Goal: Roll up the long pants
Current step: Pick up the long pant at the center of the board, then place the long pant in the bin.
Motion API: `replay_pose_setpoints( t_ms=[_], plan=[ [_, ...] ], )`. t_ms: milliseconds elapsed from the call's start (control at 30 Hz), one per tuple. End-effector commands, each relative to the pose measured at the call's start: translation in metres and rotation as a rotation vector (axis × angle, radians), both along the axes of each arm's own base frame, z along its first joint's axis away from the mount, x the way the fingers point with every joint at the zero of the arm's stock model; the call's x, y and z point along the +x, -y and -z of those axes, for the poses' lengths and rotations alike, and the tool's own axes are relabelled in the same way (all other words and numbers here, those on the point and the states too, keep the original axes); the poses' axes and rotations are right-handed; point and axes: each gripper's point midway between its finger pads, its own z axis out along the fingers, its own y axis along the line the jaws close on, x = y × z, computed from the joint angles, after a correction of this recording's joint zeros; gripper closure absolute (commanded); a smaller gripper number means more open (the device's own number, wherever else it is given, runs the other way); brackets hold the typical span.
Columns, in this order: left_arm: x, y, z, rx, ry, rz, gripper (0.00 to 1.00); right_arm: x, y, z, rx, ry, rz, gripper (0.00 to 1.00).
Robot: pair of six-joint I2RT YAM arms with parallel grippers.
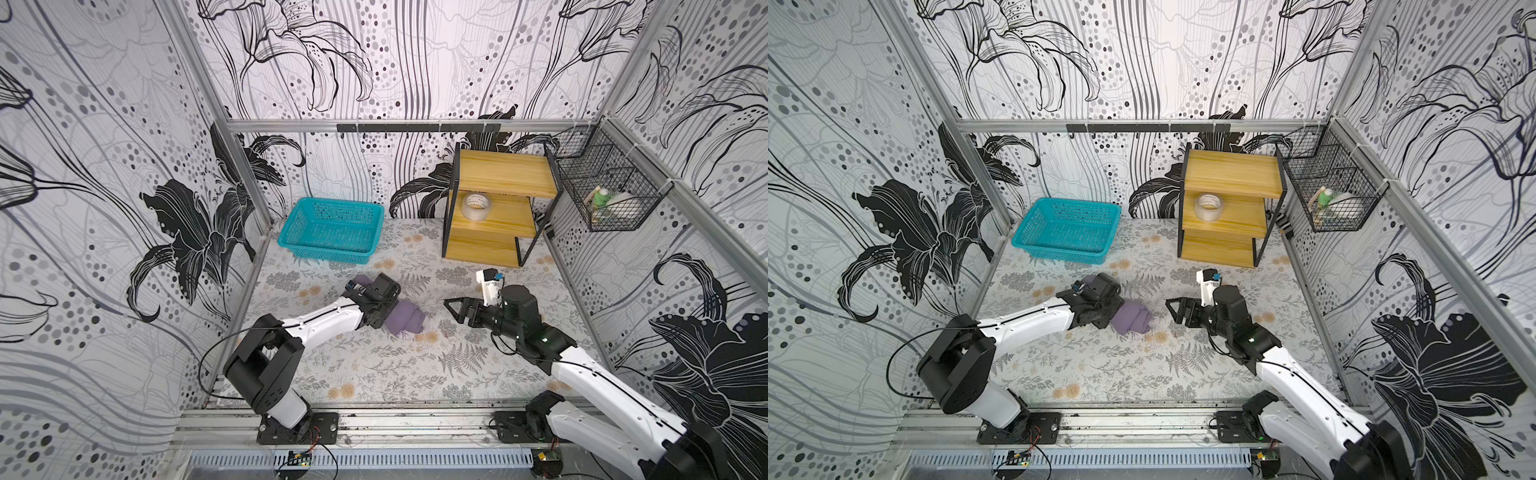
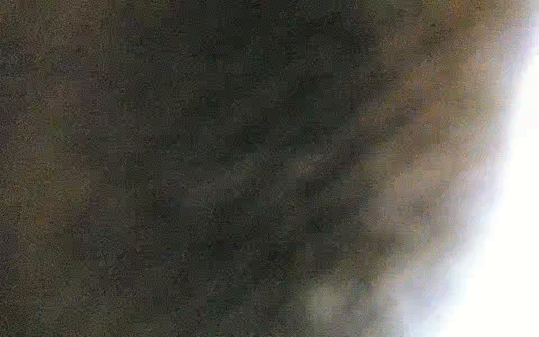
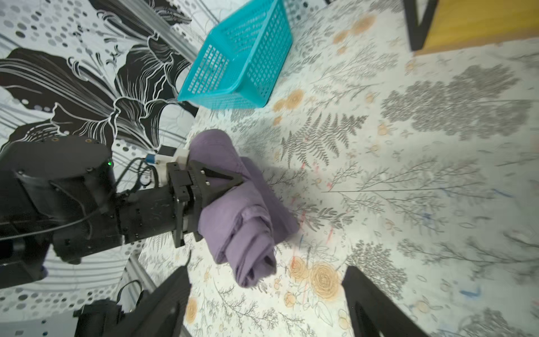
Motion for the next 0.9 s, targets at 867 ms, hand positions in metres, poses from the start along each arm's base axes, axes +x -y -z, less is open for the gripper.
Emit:
replay_pose_setpoints(
  t_ms=[867],
  plan=[
    [0.311,-0.141,-0.191,-0.061,0.611,-0.285,0.5,0.025,0.011,0.051,-0.232,-0.058,0.042,0.14]
  ],
)
